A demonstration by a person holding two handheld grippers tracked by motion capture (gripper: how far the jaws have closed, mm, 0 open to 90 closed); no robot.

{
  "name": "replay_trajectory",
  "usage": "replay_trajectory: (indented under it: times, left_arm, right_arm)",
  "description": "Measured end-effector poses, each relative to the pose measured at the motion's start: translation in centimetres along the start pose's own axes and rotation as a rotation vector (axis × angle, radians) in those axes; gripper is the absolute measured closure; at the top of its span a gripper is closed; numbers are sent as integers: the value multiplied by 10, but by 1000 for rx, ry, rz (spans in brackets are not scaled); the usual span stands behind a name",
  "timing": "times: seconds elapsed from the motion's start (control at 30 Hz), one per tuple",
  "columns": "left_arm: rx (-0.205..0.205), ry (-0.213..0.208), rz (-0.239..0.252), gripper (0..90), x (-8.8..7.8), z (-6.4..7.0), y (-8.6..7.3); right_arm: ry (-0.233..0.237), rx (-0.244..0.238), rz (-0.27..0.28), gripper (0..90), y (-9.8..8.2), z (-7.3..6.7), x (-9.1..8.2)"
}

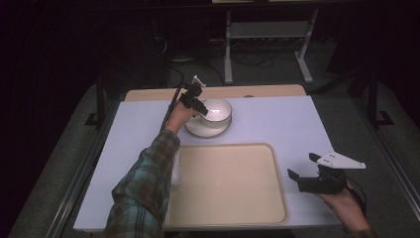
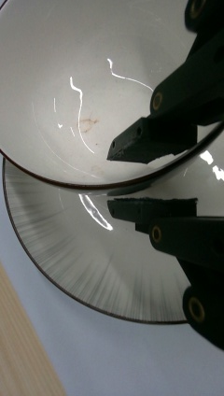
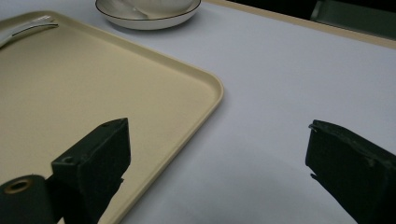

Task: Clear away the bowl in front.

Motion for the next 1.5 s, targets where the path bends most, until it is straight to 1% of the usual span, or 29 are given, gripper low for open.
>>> replay_trajectory:
  times: [0.1, 0.17, 0.27, 0.37, 0.43, 0.47, 0.53, 0.63, 0.67, 0.77, 0.9, 1.07, 1.27, 1.33, 1.4, 1.5]
  left_arm:
    - [-14, 14, -5, 744, 1, 0, 1]
    - [-15, 33, -11, 771, 1, 0, 2]
    - [-25, 12, -7, 812, 0, 0, 2]
    - [-28, 10, -13, 816, -1, 0, 1]
    - [-40, -5, -7, 827, -3, -1, 0]
    - [-39, -11, -1, 832, -3, -1, 0]
    - [-37, -9, -4, 833, -4, -2, -1]
    - [-48, -35, 12, 832, -6, -2, -2]
    - [-44, -36, 14, 831, -7, -2, -2]
    - [-30, -20, 25, 829, -10, -1, -1]
    - [-38, -46, 50, 829, -15, 0, 0]
    - [-8, -55, 55, 829, -23, 4, -1]
    - [29, -83, 53, 829, -38, 9, -7]
    - [52, -88, 50, 828, -44, 12, -10]
    - [57, -95, 57, 829, -50, 15, -12]
    - [69, -118, 63, 829, -60, 18, -17]
  right_arm:
    - [0, 1, 0, 64, 0, 0, 0]
    - [1, 0, 0, 65, 0, 0, 0]
    - [-1, -1, 3, 65, 0, 0, -1]
    - [-1, 2, 3, 65, 0, 1, -1]
    - [-2, 1, 3, 65, 0, 1, -1]
    - [-2, 1, 3, 65, 0, 1, -1]
    - [-2, 1, 3, 65, 0, 1, -1]
    - [-2, 1, 3, 65, 0, 1, -1]
    - [-2, 1, 3, 65, 0, 1, -1]
    - [-3, 1, 1, 65, 0, 1, -1]
    - [-3, 2, 1, 65, 0, 1, -1]
    - [-3, 3, 2, 65, 0, 1, -1]
    - [-3, 5, -1, 65, -1, 1, -1]
    - [-3, 1, 0, 65, 0, 1, -1]
    - [-3, 0, -1, 65, 0, 0, -1]
    - [-4, 0, -1, 65, 0, 0, 0]
Point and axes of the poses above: each handheld gripper's, and its own axes: x roughly forward along the jaws, y roughly out of its top, z roughly to its right, the point moved 5 cm from there along x, roughly forward along the jaws, and after that the axes turned 1 degree about x, right-handed, at the moved point
